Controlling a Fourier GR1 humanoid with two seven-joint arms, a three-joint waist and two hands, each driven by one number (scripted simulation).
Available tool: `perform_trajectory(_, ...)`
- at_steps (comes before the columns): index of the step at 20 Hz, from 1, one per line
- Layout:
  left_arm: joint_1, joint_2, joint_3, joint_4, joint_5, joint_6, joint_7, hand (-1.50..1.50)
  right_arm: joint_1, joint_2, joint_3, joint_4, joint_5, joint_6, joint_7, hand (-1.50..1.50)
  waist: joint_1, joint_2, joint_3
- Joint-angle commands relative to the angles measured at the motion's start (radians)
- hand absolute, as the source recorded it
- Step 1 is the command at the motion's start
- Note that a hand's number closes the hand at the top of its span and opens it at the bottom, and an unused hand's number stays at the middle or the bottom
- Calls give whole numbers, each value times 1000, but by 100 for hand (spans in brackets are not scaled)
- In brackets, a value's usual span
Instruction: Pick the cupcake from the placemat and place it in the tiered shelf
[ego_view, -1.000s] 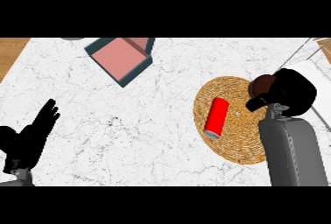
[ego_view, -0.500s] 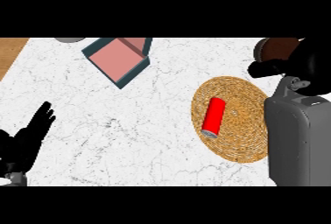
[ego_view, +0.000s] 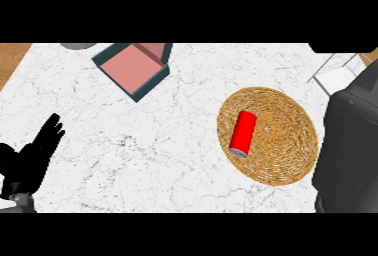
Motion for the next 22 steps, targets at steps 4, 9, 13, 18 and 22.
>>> perform_trajectory(4, -35, 18, 12, 46, -5, -18, -7, 0, -198, -75, -42, 26, 105, 174, 126, 150, -6, 0, -1)
perform_trajectory(9, 20, -5, -3, -18, -3, -15, 0, 0, -231, -169, -108, 141, 171, 279, 46, 150, 3, -1, 0)
perform_trajectory(13, 27, 1, 6, -3, -4, -22, -6, 0, -274, -206, -162, 196, 190, 301, 6, 150, 4, 1, 0)
perform_trajectory(18, 60, 13, 11, -78, 2, -35, 11, 0, -275, -296, -217, 253, 187, 283, -85, 150, 8, 1, 1)
perform_trajectory(22, 18, 16, 27, -4, -2, -40, -21, 0, -226, -340, -262, 345, 191, 193, -118, 150, 7, 6, 1)
